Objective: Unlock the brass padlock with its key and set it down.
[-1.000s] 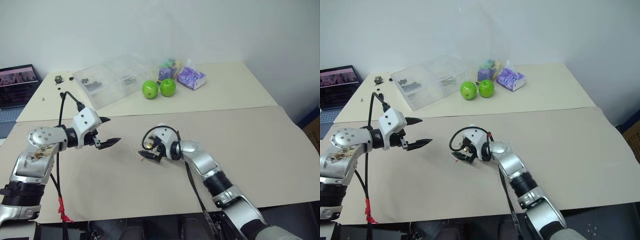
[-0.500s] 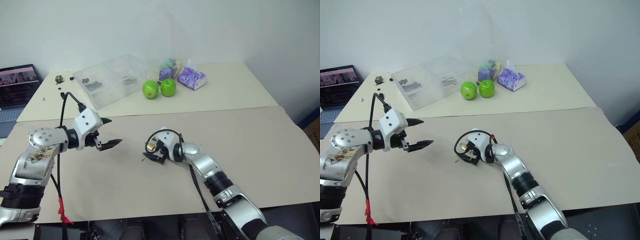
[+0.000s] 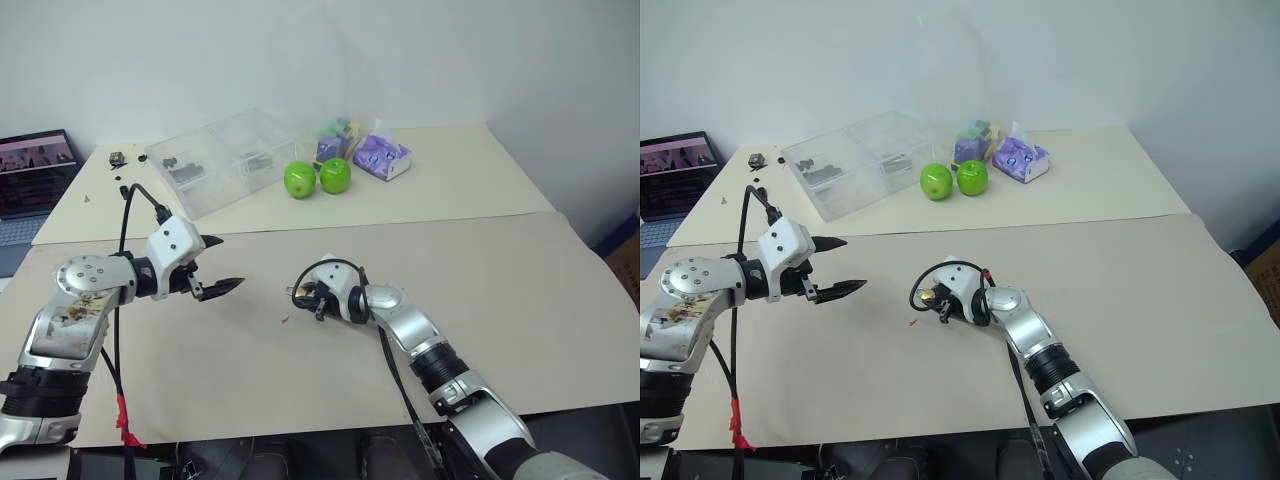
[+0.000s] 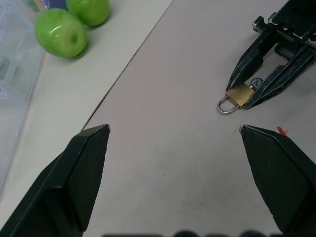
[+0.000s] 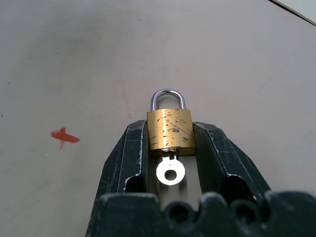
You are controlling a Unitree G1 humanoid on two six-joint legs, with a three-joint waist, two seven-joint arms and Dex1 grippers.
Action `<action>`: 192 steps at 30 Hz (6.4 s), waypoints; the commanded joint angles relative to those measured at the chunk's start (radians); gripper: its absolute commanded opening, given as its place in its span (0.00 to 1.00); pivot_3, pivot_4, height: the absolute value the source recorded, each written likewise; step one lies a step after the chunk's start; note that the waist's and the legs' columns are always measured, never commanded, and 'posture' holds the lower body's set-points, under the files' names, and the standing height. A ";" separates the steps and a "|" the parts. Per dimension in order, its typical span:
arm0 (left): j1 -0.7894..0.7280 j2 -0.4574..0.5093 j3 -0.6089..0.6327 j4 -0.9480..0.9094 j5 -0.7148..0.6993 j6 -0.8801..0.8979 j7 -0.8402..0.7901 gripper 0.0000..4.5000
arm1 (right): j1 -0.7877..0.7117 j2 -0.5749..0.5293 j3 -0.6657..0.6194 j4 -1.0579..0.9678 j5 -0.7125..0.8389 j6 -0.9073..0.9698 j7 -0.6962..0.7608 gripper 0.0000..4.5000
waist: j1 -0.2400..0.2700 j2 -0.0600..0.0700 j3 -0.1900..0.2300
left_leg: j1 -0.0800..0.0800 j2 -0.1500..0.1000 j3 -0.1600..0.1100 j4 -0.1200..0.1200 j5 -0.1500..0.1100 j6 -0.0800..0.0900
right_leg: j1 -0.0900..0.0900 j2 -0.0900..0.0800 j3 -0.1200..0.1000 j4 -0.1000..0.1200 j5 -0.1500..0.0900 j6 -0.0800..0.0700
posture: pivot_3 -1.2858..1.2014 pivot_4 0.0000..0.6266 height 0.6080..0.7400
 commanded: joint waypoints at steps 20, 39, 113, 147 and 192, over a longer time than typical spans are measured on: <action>-0.005 -0.010 0.004 -0.037 -0.012 0.010 0.020 1.00 | -0.078 -0.047 0.204 0.038 -0.108 -0.253 0.375 0.22 | -0.009 -0.001 -0.003 | 0.002 0.004 0.002 0.000 -0.001 0.001 | 0.000 0.003 0.000 0.000 0.000 0.000 | 0.52 0.24 1.00; 0.007 -0.020 -0.034 -0.041 -0.039 -0.002 -0.054 1.00 | -0.053 -0.257 -0.079 -0.350 0.244 0.305 0.545 0.99 | 0.008 -0.001 -0.003 | 0.000 0.005 0.000 0.001 -0.001 0.001 | 0.000 0.004 -0.002 0.000 0.000 -0.001 | 0.52 0.24 1.00; -0.212 -0.283 -0.412 0.452 0.306 -0.376 -0.201 1.00 | 0.146 -0.755 -0.406 -0.745 0.526 0.647 0.279 0.99 | 0.033 0.000 -0.004 | 0.000 0.005 0.007 0.016 -0.012 0.020 | 0.009 0.004 -0.003 -0.004 -0.001 -0.001 | 0.52 0.24 1.00; -0.429 -0.381 -0.305 0.205 0.048 0.050 -0.257 0.18 | 0.138 -0.752 -0.325 -0.742 0.423 0.484 0.312 1.00 | 0.034 0.001 -0.004 | -0.002 0.004 0.005 0.018 -0.013 0.021 | 0.013 0.003 -0.006 -0.009 -0.001 -0.001 | 0.52 0.24 1.00; -0.607 -0.428 -0.331 0.238 -0.082 0.310 -0.262 0.18 | 0.158 -0.656 -0.230 -0.678 -0.003 -0.461 0.237 1.00 | 0.032 0.002 -0.003 | -0.001 0.003 0.006 0.018 -0.012 0.020 | 0.014 0.003 -0.005 -0.011 -0.001 -0.001 | 0.52 0.24 1.00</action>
